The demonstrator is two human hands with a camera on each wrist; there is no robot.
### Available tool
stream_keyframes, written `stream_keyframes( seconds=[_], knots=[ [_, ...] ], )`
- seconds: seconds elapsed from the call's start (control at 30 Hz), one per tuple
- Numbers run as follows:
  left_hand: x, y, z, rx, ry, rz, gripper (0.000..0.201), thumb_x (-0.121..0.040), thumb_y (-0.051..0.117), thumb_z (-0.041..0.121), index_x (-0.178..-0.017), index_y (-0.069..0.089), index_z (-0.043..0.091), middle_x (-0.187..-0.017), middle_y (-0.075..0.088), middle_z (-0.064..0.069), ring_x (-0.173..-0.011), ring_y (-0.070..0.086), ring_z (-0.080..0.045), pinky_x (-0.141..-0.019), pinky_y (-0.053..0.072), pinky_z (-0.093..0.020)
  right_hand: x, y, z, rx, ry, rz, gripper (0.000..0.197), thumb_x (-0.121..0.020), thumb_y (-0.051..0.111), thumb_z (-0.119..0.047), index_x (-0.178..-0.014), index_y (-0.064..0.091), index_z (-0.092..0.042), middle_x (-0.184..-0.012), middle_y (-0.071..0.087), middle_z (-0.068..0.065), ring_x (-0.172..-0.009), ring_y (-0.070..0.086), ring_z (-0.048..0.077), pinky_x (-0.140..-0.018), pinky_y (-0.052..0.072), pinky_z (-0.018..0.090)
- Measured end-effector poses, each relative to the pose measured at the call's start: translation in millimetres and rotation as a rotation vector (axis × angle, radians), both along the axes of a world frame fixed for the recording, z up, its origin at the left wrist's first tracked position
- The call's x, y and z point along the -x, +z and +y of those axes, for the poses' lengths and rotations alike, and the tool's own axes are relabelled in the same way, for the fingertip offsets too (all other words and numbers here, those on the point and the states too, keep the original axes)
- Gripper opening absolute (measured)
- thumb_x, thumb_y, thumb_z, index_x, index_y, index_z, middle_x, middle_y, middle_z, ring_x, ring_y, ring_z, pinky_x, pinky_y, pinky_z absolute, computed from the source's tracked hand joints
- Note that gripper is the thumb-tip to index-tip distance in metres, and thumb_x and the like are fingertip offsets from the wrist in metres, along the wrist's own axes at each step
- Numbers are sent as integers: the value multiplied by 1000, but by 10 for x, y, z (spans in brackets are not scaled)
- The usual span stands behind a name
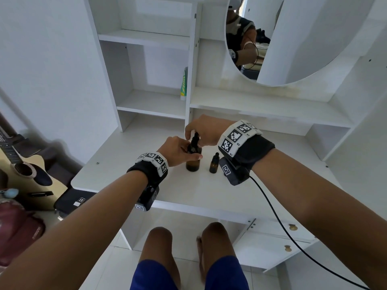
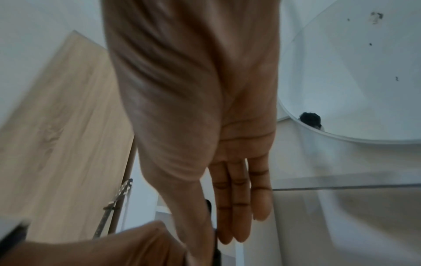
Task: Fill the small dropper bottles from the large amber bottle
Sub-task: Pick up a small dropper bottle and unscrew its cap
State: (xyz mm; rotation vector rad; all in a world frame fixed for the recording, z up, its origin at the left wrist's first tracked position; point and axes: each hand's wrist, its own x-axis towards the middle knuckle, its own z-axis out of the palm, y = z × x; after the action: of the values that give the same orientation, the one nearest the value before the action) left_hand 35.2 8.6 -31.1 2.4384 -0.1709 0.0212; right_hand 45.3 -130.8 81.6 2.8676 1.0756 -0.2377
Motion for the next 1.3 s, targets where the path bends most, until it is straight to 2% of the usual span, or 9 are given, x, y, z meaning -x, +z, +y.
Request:
stream_keyframes(
  seconds=[0.1,0.2,0.33,0.4,0.5,0.77,0.97,1.13,1.3],
  knots=[
    [16,4,9,-5,-8,4,42,-76,74,52,-95,75,14,-85,74,-5,-84,68,-19,-82,54,-33,9,-84,34,35,-65,-59,28,-90,66,-36,-106,62,-13,-93,59,-2,-87,61,20,-83,54,34],
    [23,14,-1,-10,-8,-5,42,-77,74,50,-98,75,14,-88,75,-6,-85,68,-19,-84,54,-34,18,-131,47,33,-89,-71,31,-97,57,-35,-78,55,-10,-74,53,0,-75,59,22,-78,54,34],
    [8,4,12,-7,-4,14,42,-74,74,54,-93,75,17,-86,74,-2,-83,68,-17,-84,55,-36,23,-85,30,-5,-45,-12,17,-94,63,-19,-109,66,-12,-108,65,5,-98,64,22,-88,53,32],
    [6,6,14,-2,5,18,42,-74,75,54,-92,75,16,-84,73,-2,-82,67,-17,-81,54,-32,22,-54,15,-15,-13,9,20,-92,65,-13,-111,66,-15,-113,64,4,-101,63,21,-86,51,30],
    [12,8,-3,-2,8,9,42,-75,75,51,-96,75,15,-85,72,-2,-82,66,-17,-76,49,-26,26,-15,1,-12,11,12,24,-91,63,-6,-112,67,-17,-114,64,2,-101,62,19,-84,50,28],
    [16,15,-14,-7,10,9,41,-77,75,49,-98,74,14,-90,73,-3,-83,66,-15,-77,47,-24,62,-16,0,-16,17,7,25,-90,60,-2,-109,69,-16,-113,65,3,-98,63,20,-84,52,29],
    [25,16,-1,-2,-6,-6,46,-76,74,50,-105,74,15,-93,75,-2,-87,68,-15,-84,53,-28,96,22,-142,-22,-32,9,45,-91,58,2,-132,53,-15,-121,59,7,-109,60,24,-81,44,26],
    [25,9,7,18,-16,-18,48,-75,76,50,-107,74,15,-93,75,-1,-86,69,-14,-86,54,-29,89,-155,-458,-43,-170,16,54,-91,63,-6,-138,39,-8,-98,58,4,-81,58,20,-61,42,24],
    [35,9,-4,34,-22,-36,47,-77,76,47,-108,74,13,-95,75,-2,-84,68,-12,-78,48,-20,121,-351,-623,-27,-213,93,51,-93,65,-22,-140,45,-14,-128,56,9,-109,60,28,-92,51,36]
  ],
)
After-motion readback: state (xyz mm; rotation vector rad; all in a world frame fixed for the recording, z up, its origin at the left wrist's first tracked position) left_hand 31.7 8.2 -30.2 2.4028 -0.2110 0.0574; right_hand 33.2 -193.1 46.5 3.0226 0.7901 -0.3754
